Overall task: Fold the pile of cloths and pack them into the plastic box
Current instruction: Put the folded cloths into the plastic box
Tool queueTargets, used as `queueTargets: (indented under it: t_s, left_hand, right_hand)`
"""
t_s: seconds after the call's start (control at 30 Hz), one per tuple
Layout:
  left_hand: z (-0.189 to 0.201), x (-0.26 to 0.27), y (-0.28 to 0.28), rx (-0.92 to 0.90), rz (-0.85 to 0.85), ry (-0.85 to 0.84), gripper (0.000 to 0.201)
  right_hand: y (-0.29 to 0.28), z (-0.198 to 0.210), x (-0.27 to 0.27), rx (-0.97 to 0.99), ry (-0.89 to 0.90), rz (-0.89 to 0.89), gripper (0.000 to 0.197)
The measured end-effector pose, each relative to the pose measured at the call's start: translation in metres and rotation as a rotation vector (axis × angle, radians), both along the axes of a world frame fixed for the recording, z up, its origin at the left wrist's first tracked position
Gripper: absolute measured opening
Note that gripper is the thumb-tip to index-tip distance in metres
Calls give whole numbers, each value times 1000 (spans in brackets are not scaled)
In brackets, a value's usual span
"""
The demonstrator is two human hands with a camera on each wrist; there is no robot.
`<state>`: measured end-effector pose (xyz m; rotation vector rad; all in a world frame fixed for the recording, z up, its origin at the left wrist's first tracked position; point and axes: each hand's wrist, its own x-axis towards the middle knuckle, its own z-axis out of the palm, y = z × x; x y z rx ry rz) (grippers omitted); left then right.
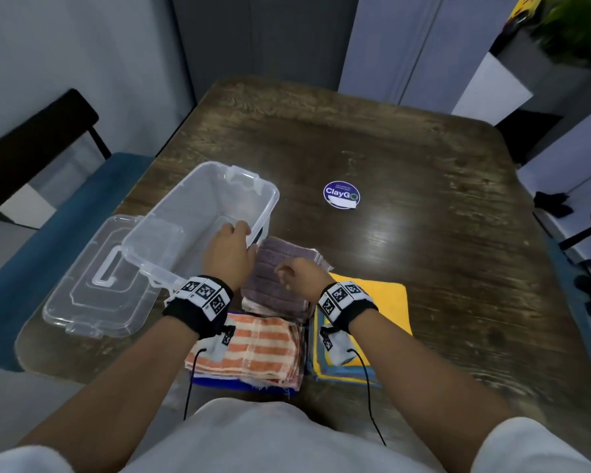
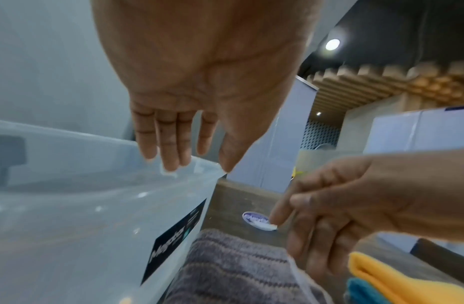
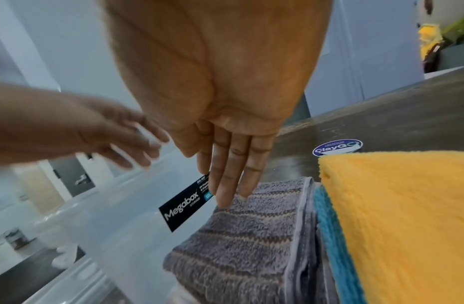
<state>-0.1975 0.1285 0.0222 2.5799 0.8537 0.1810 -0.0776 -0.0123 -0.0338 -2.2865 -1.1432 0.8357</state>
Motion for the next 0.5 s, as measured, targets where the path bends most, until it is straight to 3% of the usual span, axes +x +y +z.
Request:
queueTargets:
  t_s: [0.1,0.2,0.37,0.5]
  left_hand:
    - [-13,10,10,-16,45,237,44]
    - [-31,11,13,-15,47,347,35]
    - [-39,5,10,41,115,316,31]
    - [-29,0,14,96,140,263,39]
  right_hand:
    - [0,6,10,85,-21,-73,20]
    - [-1,13,19,99,-4,-127,19]
    - [-2,19,31,118,66,-143,22]
    - [1,24,41,148,37,-162,36]
